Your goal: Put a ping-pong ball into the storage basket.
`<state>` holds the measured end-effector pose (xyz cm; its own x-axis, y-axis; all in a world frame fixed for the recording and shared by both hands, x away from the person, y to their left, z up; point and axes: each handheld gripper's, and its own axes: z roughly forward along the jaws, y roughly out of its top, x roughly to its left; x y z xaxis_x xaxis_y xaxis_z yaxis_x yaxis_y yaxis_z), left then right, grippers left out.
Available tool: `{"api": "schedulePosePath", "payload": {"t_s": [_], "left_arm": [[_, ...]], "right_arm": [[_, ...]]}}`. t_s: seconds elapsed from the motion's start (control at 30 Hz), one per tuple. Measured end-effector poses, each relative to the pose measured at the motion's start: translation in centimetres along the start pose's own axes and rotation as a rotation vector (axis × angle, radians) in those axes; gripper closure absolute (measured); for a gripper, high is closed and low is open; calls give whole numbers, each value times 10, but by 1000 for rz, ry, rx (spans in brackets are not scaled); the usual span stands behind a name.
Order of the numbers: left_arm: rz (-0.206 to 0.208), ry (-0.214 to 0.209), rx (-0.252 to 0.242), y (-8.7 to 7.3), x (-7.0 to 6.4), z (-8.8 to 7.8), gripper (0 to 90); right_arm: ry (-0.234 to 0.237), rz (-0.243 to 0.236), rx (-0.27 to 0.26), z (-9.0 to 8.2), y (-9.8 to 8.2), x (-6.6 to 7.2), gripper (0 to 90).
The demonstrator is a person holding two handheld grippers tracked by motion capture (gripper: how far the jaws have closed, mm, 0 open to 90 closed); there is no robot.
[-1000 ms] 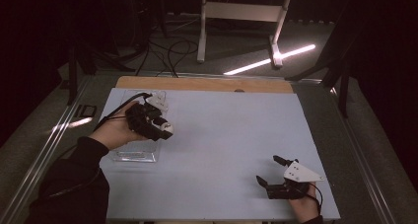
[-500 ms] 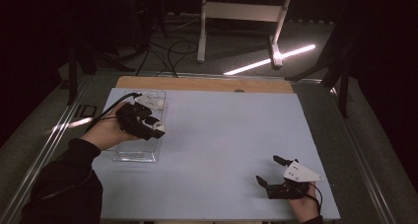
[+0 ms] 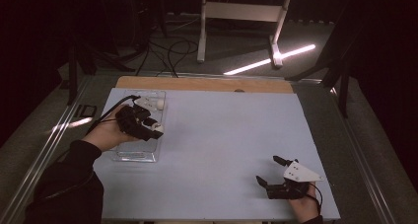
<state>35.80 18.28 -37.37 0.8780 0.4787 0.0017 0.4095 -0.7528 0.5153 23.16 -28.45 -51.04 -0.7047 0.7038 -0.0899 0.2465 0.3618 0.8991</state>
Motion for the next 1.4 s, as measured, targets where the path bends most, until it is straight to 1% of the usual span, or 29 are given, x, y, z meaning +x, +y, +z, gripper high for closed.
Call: {"api": "schedulePosePath", "payload": {"t_s": [0.03,0.2,0.27,0.37,0.47,0.57,0.63,0.67,0.8,1.03,1.1,1.13,1.23,1.37,1.4], "left_arm": [[-1,-6,3,-1,1,1,520],[-17,-6,1,-4,4,7,520],[-16,-8,7,-4,4,9,520],[-21,3,13,-6,7,13,520],[-27,-4,12,-7,8,16,520],[-40,-2,26,-11,11,23,519],[-40,2,42,-13,11,27,520],[-43,0,40,-14,11,28,520],[-52,7,42,-17,15,30,520],[-61,28,40,-21,19,26,520],[-61,28,40,-21,19,26,520],[-74,39,46,-24,23,26,520],[-84,37,58,-28,24,28,520],[-87,44,79,-32,27,32,519],[-90,39,80,-33,27,33,519]], "right_arm": [[0,0,-1,0,0,0,85],[0,0,-1,0,0,0,85],[0,0,0,0,0,0,85],[1,1,-1,0,0,0,85],[1,0,0,0,0,0,85],[1,0,0,0,0,0,85],[1,-1,0,0,0,0,85],[2,-1,1,0,0,0,85],[1,-1,-1,0,0,0,85],[4,1,1,0,0,0,85],[4,1,2,0,-1,0,85],[4,1,2,0,-1,0,85],[4,2,2,0,0,0,85],[3,1,2,0,-1,0,85],[4,2,2,0,0,0,85]]}}
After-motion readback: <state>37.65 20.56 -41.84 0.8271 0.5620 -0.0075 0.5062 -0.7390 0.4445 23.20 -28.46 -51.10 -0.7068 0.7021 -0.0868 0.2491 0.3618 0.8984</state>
